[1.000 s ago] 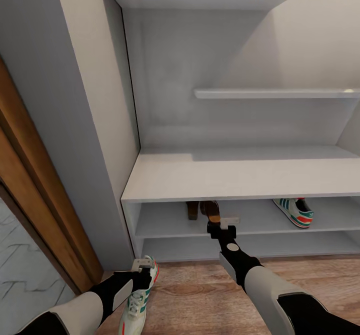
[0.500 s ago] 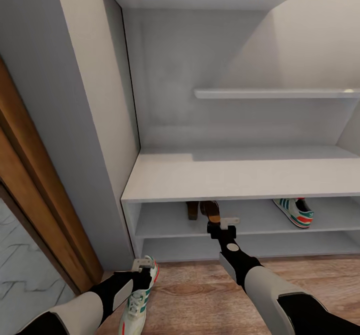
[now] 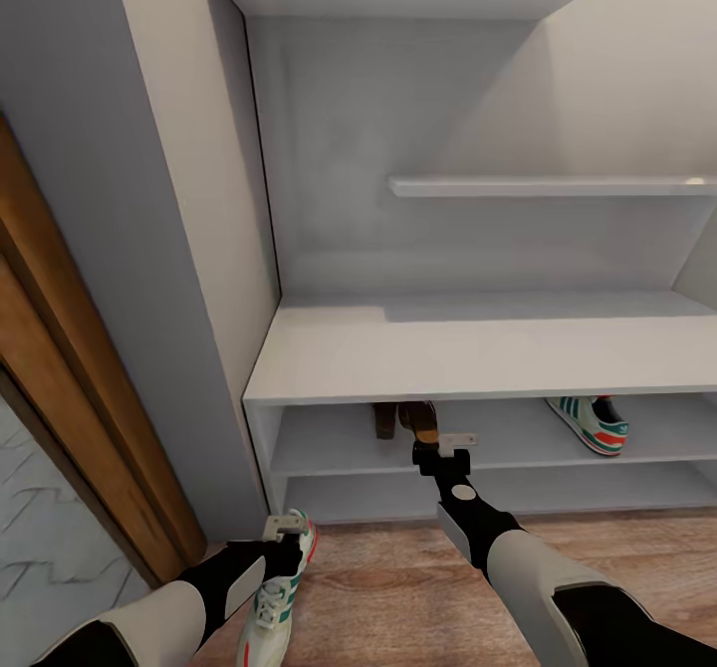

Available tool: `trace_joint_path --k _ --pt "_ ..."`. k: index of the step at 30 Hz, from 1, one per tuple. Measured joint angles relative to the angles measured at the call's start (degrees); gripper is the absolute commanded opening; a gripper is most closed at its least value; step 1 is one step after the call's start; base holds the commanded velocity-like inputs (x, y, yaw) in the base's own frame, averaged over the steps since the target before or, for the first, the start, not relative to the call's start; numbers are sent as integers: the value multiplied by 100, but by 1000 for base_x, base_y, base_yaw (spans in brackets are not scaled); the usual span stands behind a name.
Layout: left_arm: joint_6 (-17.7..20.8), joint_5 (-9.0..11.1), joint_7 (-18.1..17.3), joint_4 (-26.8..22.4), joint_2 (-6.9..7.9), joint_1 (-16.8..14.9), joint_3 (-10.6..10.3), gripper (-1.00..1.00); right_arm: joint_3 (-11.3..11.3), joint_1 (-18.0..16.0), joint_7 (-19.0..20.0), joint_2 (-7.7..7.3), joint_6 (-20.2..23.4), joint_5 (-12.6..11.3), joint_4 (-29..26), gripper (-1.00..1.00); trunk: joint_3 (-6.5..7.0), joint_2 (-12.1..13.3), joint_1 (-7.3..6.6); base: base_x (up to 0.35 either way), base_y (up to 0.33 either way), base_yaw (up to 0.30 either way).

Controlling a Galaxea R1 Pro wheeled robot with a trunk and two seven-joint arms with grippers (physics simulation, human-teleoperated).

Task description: Pick up the two gym shoes and the two sandals from the corridor floor and place them onto the hallstand (shoe rack) in the corridor, making sure they are on the rack and not on the floor. Arrange them so the two gym shoes are next to each other and the two sandals are next to each other.

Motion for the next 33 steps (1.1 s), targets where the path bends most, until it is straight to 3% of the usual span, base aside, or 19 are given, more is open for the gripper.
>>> trace_joint_path --k 28,33 --pt "-2 1 -6 0 -10 0 -13 -100 0 0 0 0 0 0 0 -100 0 0 0 23 19 0" --pt "2 1 -320 -1 -10 0 -10 -100 -1 0 0 0 0 0 0 -100 0 0 0 3 2 0"
